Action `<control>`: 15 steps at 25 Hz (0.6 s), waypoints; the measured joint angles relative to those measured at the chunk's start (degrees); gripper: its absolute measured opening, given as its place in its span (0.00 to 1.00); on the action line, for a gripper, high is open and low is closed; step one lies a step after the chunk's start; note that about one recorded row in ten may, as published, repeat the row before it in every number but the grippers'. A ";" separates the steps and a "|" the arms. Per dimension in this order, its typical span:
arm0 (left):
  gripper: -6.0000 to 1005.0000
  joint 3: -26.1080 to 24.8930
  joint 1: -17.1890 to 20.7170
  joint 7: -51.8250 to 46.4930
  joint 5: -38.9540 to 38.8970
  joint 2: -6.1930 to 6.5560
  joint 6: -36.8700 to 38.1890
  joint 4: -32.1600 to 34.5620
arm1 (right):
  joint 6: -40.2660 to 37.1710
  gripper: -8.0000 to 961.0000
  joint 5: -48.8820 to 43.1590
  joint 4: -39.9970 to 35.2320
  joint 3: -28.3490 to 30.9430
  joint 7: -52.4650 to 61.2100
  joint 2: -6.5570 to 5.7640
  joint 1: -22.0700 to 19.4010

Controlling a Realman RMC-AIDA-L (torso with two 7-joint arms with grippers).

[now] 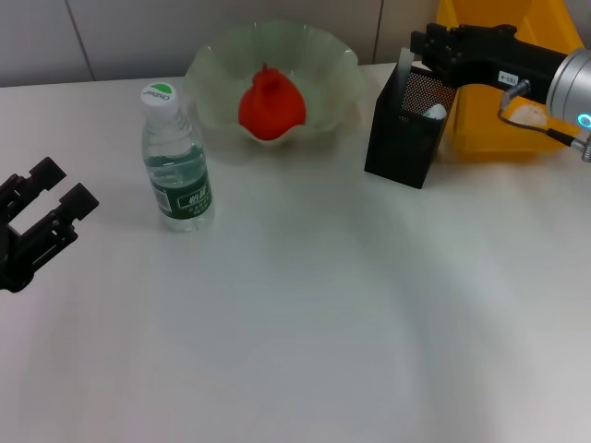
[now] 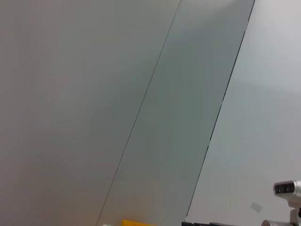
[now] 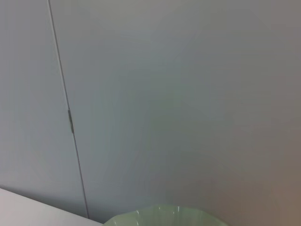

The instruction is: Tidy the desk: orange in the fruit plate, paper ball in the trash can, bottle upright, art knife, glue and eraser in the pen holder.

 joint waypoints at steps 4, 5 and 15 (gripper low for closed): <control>0.74 0.00 -0.06 0.10 -0.02 0.02 0.00 0.00 | -0.22 0.23 0.02 -0.04 -0.04 0.11 0.05 -0.11; 0.74 0.00 -0.08 0.11 -0.03 0.02 0.00 0.00 | -0.32 0.23 0.04 -0.08 -0.30 0.12 0.06 -0.13; 0.74 0.40 0.11 0.24 -0.05 0.18 0.51 -1.34 | -14.50 0.23 -0.08 -2.24 1.39 2.87 -0.67 -0.80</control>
